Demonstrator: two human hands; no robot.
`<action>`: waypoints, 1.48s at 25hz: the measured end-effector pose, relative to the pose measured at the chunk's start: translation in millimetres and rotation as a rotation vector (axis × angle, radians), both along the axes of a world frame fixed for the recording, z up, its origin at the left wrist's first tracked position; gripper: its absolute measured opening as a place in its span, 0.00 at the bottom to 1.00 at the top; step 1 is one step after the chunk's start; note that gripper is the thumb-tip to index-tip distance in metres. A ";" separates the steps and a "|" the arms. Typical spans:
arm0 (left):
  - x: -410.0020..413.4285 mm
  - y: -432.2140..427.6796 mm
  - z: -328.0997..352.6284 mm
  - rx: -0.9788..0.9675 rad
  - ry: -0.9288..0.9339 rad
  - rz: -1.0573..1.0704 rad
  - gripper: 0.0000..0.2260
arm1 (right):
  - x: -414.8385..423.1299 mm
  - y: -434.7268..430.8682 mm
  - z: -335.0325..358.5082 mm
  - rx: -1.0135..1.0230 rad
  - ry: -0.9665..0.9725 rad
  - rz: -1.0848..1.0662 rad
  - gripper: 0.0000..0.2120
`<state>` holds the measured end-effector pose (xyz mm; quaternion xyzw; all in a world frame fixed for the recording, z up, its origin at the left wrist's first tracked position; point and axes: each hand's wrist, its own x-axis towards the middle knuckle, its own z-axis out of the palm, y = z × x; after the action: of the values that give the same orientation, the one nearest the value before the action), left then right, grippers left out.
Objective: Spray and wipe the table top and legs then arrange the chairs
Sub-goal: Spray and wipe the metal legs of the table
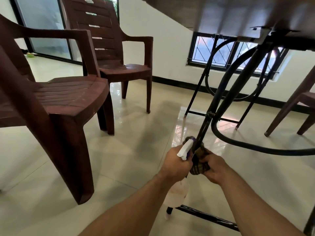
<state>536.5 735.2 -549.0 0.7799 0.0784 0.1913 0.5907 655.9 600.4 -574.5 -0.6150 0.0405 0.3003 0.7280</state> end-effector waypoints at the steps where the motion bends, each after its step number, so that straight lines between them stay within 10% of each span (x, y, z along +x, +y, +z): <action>1: 0.3 0.5 1.1 -0.002 -0.004 0.010 0.08 | -4.0 -0.5 -3.3 -0.090 -0.010 0.040 0.28; 11: -12.4 3.9 -13.1 0.018 0.127 -0.004 0.02 | -1.1 -0.4 5.3 0.173 -0.017 -0.204 0.27; 16: -29.6 13.2 -51.2 0.022 0.392 -0.043 0.04 | -20.6 -8.1 -14.2 -0.165 -0.013 0.125 0.34; 20: -28.6 17.8 -64.1 -0.008 0.494 -0.039 0.06 | -2.9 -10.6 -5.4 0.256 0.099 -0.035 0.32; 25: -31.5 13.2 -75.1 0.062 0.500 -0.050 0.07 | -36.0 -8.8 -45.7 -0.313 0.066 0.300 0.38; 29: -36.7 19.4 -86.5 0.045 0.594 -0.057 0.06 | -17.9 -4.2 -44.1 0.089 0.121 0.045 0.34; 33: -45.0 25.3 -97.5 0.063 0.647 -0.063 0.06 | -45.0 -0.4 -68.0 -0.201 0.116 0.248 0.35; 37: -53.7 30.4 -105.8 0.063 0.700 -0.060 0.08 | -29.2 -1.8 -67.1 0.149 0.161 0.040 0.34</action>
<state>482.8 765.6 -654.8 0.8182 0.2469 -0.1027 0.5090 626.7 598.6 -641.6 -0.5336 0.0642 0.3657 0.7599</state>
